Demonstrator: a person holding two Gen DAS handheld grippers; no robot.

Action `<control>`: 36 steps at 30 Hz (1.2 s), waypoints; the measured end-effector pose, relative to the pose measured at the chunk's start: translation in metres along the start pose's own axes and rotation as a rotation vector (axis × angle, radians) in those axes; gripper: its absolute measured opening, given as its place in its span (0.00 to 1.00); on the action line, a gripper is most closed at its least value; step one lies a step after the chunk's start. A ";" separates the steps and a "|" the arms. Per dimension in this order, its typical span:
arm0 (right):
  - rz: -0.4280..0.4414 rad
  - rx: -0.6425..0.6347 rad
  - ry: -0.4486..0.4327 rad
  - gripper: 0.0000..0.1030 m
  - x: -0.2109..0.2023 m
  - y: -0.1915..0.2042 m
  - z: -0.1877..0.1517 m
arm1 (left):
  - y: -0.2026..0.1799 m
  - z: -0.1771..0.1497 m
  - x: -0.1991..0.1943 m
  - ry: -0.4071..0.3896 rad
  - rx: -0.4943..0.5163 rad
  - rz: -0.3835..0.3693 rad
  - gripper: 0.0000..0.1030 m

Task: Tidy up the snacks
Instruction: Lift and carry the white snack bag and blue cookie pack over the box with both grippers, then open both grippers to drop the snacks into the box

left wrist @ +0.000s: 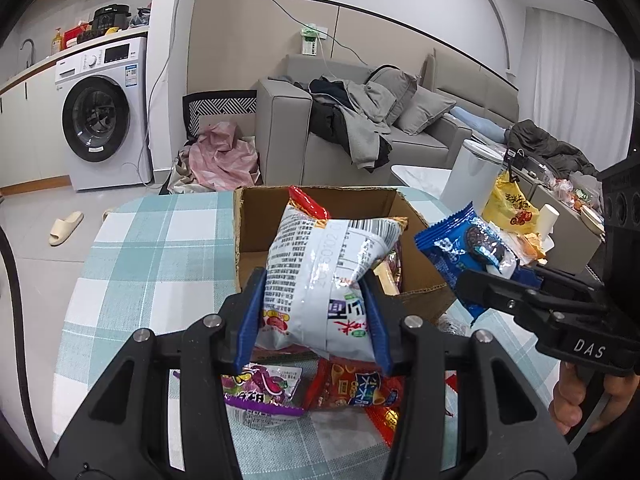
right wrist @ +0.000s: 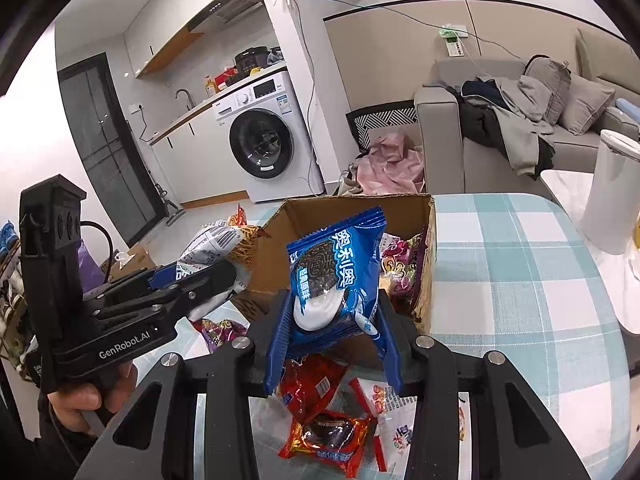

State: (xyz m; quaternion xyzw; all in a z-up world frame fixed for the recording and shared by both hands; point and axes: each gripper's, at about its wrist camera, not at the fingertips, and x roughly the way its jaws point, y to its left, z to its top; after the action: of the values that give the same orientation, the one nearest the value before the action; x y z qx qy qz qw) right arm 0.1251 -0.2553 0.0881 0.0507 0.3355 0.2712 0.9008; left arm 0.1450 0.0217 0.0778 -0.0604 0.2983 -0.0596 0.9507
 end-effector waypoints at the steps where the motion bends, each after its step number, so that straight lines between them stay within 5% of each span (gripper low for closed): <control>1: 0.001 0.003 0.003 0.39 0.002 -0.001 0.001 | -0.001 0.000 0.001 -0.001 0.001 0.001 0.42; 36: -0.015 0.047 0.053 0.39 0.049 -0.025 0.017 | -0.025 0.018 0.069 0.044 0.076 0.037 0.43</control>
State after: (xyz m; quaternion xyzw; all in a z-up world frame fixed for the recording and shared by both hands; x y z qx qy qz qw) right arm 0.1774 -0.2496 0.0661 0.0621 0.3659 0.2579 0.8921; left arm 0.2095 -0.0113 0.0573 -0.0174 0.3177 -0.0547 0.9464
